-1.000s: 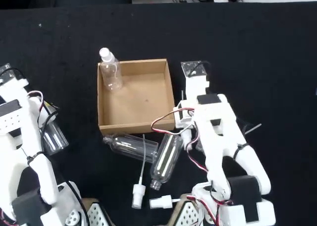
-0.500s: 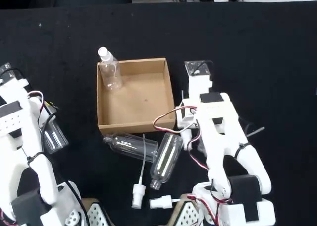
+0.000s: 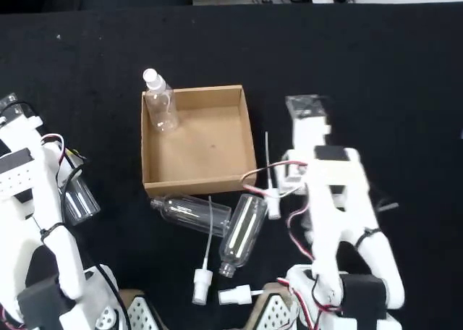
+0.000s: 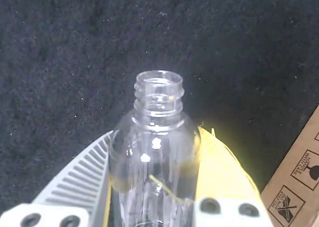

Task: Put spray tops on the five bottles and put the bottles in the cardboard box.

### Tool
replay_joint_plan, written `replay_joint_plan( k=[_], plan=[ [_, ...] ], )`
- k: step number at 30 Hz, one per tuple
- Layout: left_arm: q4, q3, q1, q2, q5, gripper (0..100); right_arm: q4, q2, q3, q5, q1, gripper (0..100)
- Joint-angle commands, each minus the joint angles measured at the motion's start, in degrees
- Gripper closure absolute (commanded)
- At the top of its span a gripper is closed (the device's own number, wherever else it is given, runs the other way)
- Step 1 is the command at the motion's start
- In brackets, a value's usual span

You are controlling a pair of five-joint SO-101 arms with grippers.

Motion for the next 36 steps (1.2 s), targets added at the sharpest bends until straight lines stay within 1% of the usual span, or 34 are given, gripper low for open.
replay_joint_plan(
  k=[1,3,6,8,9,10,12,13,17,19,22,24,26,29,31,36],
  plan=[
    [-0.9,-0.7,0.2,-2.4,0.4,94,1.5,-2.5,-5.1,3.0,6.1,83.6],
    [-0.9,-0.7,0.2,-2.4,0.4,94,5.0,-3.0,-7.4,2.8,4.7,83.6],
    [-0.9,-0.7,0.2,-2.3,0.4,94,10.4,-4.4,-10.6,2.5,-0.4,83.6],
    [-0.8,-0.6,0.2,-2.3,0.4,94,12.0,-5.4,-11.2,1.9,-2.5,83.6],
    [-0.7,-0.3,0.2,-2.3,0.4,94,12.7,-5.9,-11.4,2.0,-2.5,83.6],
    [-0.8,0.2,0.2,-2.7,0.4,94,13.1,-6.5,-11.4,3.8,-1.4,83.6],
    [-0.9,0.7,0.2,-2.9,0.4,94,15.8,-8.2,-11.5,12.3,2.3,83.6],
    [-0.9,0.7,0.2,-2.9,0.4,94,18.1,-9.0,-11.5,18.4,4.2,83.6],
    [-0.9,0.4,0.4,-2.9,0.4,94,30.2,-12.3,-11.5,50.5,12.0,83.3],
    [-0.9,0.4,0.5,-2.9,0.4,94,34.6,-13.1,-11.3,63.7,16.7,83.2],
    [-0.9,0.5,0.2,-2.9,0.4,94,36.3,-12.8,-9.8,77.3,22.8,83.2],
    [-0.9,0.6,0.2,-2.9,0.4,94,36.1,-12.1,-8.0,83.3,25.2,83.1],
    [-0.9,0.6,0.2,-2.9,0.4,94,36.1,-11.2,-6.5,87.5,26.6,81.3],
    [-0.9,0.6,0.2,-2.9,0.4,94,34.2,-10.4,-4.5,89.8,26.9,77.0],
    [-0.9,0.7,0.2,-2.9,0.4,94,30.9,-10.2,-2.2,89.9,26.9,76.6],
    [-0.9,0.6,0.2,-2.9,0.3,94,25.1,-10.6,5.8,93.7,27.1,76.6]
  ],
)
